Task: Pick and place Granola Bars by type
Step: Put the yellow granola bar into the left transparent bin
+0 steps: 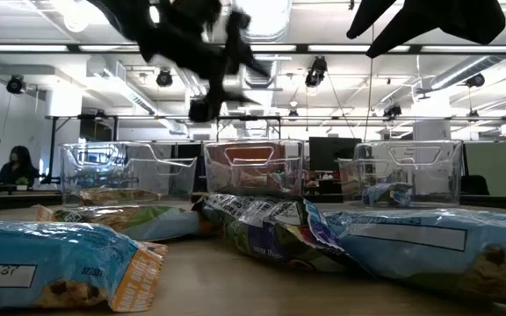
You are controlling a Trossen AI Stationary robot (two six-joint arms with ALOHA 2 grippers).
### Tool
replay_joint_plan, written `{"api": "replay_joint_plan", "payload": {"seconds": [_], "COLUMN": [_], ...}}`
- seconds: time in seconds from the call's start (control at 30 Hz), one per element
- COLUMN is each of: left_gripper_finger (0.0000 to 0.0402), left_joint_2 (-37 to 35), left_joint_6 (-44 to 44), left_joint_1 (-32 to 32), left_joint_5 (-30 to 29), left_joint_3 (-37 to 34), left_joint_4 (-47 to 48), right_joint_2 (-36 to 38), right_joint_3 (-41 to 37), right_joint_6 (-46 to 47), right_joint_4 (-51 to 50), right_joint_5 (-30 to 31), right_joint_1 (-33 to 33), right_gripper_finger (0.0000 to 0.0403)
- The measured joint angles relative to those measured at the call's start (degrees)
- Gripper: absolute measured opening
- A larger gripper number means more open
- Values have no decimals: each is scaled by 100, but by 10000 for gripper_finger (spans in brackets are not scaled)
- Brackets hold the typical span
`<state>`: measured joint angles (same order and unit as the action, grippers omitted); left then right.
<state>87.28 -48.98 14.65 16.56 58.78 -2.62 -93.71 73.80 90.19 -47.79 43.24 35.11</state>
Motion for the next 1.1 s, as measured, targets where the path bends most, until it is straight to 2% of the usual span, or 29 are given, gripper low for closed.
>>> {"api": "replay_joint_plan", "payload": {"seconds": [0.1, 0.2, 0.33, 0.5, 0.73, 0.83, 0.97, 1.1], "left_gripper_finger": [186, 186, 186, 186, 186, 186, 186, 186], "left_joint_2": [-427, -750, -1071, -1293, -1355, -1355, -1363, -1369], "left_joint_6": [813, 1263, 1347, 1309, 1282, 1218, 1113, 998], "left_joint_1": [-682, -1410, -2244, -3000, -3692, -3921, -4172, -4343], "left_joint_5": [-83, -779, -2009, -2748, -3139, -3219, -3320, -3342], "left_joint_3": [2, 1, 0, 0, -6, -14, -98, -141], "left_joint_4": [496, 1173, 1854, 2129, 2168, 2162, 2167, 2271], "right_joint_2": [0, -2, -4, -13, -557, -981, -1394, -1815], "right_joint_3": [0, 0, -4, -22, 51, 255, 597, 1011], "right_joint_6": [175, 262, 134, 229, 564, 683, 802, 795], "right_joint_4": [13, 101, 434, 792, 1729, 1663, 1664, 1672], "right_joint_5": [-89, -498, -1465, -2186, -2834, -3166, -3241, -3431], "right_joint_1": [0, -2, -39, -51, -50, -48, 4, 17], "right_gripper_finger": [129, 126, 123, 123, 123, 123, 125, 150]}}
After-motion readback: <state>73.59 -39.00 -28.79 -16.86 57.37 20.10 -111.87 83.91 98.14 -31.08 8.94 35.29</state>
